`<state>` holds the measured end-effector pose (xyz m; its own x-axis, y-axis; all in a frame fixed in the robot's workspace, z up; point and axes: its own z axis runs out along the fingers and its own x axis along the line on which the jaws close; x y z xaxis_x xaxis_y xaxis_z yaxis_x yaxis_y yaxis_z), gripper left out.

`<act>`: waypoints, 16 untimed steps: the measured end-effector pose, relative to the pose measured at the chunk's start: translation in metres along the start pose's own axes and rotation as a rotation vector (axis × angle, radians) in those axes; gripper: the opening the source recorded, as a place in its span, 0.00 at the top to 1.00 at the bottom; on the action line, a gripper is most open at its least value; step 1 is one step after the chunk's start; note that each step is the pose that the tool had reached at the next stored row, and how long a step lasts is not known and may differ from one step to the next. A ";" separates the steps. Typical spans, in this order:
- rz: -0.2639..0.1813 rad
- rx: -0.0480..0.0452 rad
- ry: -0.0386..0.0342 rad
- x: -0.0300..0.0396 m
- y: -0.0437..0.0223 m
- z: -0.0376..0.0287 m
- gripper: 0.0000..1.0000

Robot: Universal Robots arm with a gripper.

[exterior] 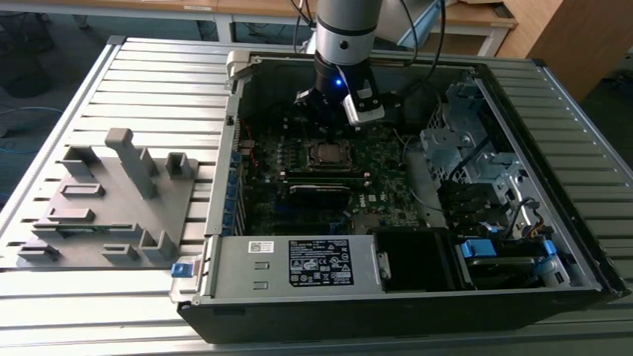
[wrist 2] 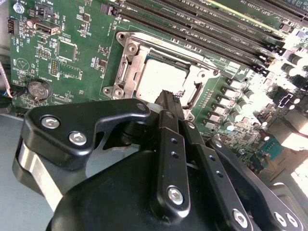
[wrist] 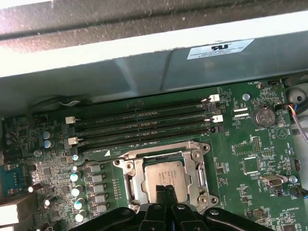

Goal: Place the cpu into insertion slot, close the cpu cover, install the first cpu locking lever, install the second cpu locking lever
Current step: 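Install the first cpu locking lever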

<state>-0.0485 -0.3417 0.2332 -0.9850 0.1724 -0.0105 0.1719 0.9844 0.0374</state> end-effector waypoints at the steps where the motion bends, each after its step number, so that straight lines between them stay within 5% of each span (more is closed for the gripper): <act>1: 0.000 0.0001 0.0000 0.0000 0.0000 -0.0001 0.90; 5: 0.000 0.0003 0.0001 0.0010 -0.0002 -0.0002 0.90; 16: 0.000 0.0001 -0.0003 0.0175 -0.0043 -0.0001 0.90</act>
<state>-0.0665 -0.3430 0.2329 -0.9850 0.1724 -0.0109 0.1719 0.9844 0.0372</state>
